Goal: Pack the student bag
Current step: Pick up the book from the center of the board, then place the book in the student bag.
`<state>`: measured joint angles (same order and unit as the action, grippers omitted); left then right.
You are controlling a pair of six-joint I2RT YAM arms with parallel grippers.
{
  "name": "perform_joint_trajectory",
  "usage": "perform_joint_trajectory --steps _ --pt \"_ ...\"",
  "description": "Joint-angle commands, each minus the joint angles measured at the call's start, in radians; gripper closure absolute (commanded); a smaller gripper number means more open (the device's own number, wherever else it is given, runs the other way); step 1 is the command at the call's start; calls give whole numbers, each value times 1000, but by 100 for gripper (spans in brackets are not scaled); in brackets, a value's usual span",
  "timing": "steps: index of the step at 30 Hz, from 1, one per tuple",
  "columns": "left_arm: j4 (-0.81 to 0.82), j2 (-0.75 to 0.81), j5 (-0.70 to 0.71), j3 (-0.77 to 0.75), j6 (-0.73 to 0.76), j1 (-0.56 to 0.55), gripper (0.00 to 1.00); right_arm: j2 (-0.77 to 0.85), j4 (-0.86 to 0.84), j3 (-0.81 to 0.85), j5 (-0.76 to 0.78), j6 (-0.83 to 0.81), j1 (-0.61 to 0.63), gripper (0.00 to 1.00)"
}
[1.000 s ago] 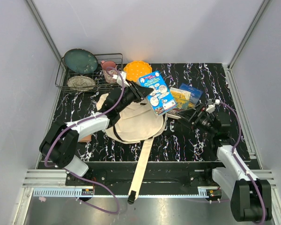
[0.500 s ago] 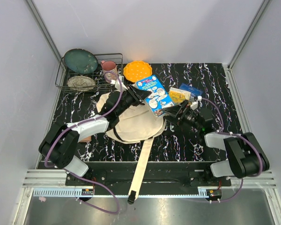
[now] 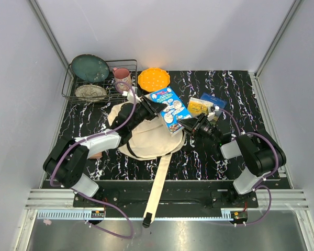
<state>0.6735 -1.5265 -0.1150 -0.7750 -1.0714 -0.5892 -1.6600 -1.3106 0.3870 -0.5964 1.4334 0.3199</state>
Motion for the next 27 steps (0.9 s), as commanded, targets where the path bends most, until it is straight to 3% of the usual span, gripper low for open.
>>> perform_joint_trajectory --steps 1,3,4,7,10,11,12,16,20,24,27 --pt "74 32 -115 -56 39 -14 49 32 -219 0 9 -42 7 100" --pt "43 37 -135 -56 86 -14 6 58 -193 -8 10 -44 7 100" --pt "19 46 -149 -58 117 -15 1 74 -176 -29 42 -51 7 100" --pt "-162 107 -134 -66 292 -17 1 185 1 -57 104 -128 7 100" --pt "-343 179 -91 -46 459 -20 1 403 354 -50 229 -247 7 100" --pt "-385 218 -75 -38 543 -23 1 472 593 -36 280 -281 7 100" --pt "-455 236 -54 -20 576 -30 1 614 726 -18 335 -344 7 100" --pt "-511 311 -23 29 738 -75 1 874 1340 123 655 -458 5 100" --pt "-613 226 61 -50 878 -197 1 924 1499 190 707 -505 -2 100" --pt "-670 89 182 -151 981 -358 1 939 1513 185 702 -485 -2 100" --pt "-712 16 245 -184 1007 -391 1 945 1573 228 721 -514 -4 100"
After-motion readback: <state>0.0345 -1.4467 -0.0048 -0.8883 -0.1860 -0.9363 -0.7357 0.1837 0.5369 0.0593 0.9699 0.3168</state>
